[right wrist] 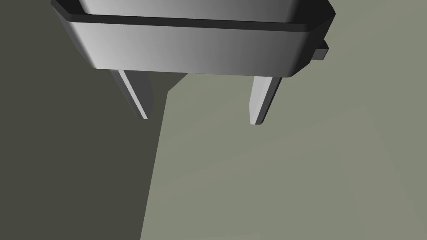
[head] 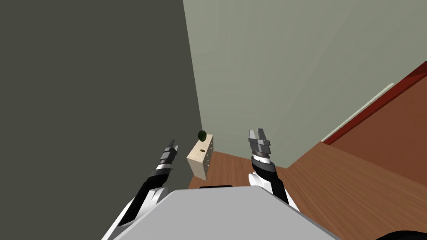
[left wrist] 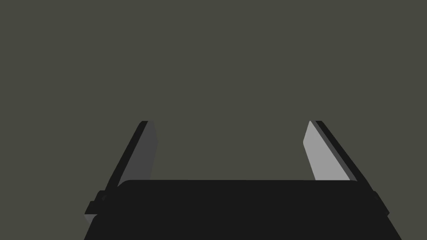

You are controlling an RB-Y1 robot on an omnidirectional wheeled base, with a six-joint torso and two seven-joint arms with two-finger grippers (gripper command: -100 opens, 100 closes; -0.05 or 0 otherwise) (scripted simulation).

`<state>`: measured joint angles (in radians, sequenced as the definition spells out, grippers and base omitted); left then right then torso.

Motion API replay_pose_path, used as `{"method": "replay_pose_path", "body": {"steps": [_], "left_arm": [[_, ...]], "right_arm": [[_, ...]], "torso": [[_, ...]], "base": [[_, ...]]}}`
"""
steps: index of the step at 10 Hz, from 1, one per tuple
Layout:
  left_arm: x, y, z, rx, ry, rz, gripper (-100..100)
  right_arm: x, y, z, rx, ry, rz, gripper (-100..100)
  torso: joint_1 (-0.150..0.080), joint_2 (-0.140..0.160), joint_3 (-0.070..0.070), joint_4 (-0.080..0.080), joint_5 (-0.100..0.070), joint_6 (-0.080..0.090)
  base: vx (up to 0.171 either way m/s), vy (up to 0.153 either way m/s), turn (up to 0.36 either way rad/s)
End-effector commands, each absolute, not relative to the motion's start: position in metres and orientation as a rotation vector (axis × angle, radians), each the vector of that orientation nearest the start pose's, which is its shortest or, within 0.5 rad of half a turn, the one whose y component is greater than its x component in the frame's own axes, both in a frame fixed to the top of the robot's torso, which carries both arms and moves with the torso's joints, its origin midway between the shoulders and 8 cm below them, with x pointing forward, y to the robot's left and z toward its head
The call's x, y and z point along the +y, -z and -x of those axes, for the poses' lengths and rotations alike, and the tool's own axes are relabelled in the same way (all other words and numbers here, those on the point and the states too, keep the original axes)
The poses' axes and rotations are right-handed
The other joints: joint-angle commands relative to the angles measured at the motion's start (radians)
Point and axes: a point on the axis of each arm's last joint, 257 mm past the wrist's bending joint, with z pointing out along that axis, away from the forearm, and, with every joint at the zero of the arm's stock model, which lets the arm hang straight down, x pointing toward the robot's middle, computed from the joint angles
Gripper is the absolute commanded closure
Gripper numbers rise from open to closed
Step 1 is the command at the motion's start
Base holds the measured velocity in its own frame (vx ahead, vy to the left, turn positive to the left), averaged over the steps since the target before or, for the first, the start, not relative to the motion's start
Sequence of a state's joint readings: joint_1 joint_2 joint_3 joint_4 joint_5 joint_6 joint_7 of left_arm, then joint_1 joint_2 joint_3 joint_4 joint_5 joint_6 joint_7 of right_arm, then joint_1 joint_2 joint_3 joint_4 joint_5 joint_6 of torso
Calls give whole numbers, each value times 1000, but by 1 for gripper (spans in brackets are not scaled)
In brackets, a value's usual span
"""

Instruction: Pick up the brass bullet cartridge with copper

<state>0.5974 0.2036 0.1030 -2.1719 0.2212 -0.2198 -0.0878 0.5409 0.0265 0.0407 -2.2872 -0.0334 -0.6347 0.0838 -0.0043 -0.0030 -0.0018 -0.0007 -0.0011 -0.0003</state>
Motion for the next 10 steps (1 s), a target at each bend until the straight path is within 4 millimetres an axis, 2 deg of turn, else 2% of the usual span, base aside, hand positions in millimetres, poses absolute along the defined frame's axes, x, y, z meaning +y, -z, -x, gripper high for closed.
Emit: {"method": "replay_pose_path", "body": {"steps": [1,3,4,6,7,9,10], "left_arm": [[366,137,-370,1022,1050,1046,-100],[383,179,-365,1081,1001,1158,-100],[384,181,-365,1084,1000,1165,-100],[400,226,-355,1146,947,1285,-100],[400,226,-355,1146,947,1285,-100],[414,270,-341,1206,891,1402,-100],[414,270,-341,1207,890,1402,-100]], "right_arm": [[-275,-39,-316,512,-1287,-590,0],[-274,-39,-316,512,-1287,-591,0],[-274,-39,-316,512,-1287,-591,0],[-274,-39,-316,512,-1287,-590,0],[-274,-39,-316,512,-1287,-591,0],[-275,-39,-316,512,-1287,-590,0],[-275,-39,-316,512,-1287,-591,0]], "torso": [[0,0,0,0,0,0],[-1,-1,0,0,0,1],[-1,-2,-1,0,0,0],[0,0,0,0,0,0],[0,-2,-1,0,0,0],[1,-1,-1,0,0,0],[0,-3,-1,-1,0,0]], "base": [[48,-63,-94],[76,-80,-165],[51,-54,-37],[72,-62,-156],[77,-43,-50],[84,-50,-152],[76,-46,-77]]}}
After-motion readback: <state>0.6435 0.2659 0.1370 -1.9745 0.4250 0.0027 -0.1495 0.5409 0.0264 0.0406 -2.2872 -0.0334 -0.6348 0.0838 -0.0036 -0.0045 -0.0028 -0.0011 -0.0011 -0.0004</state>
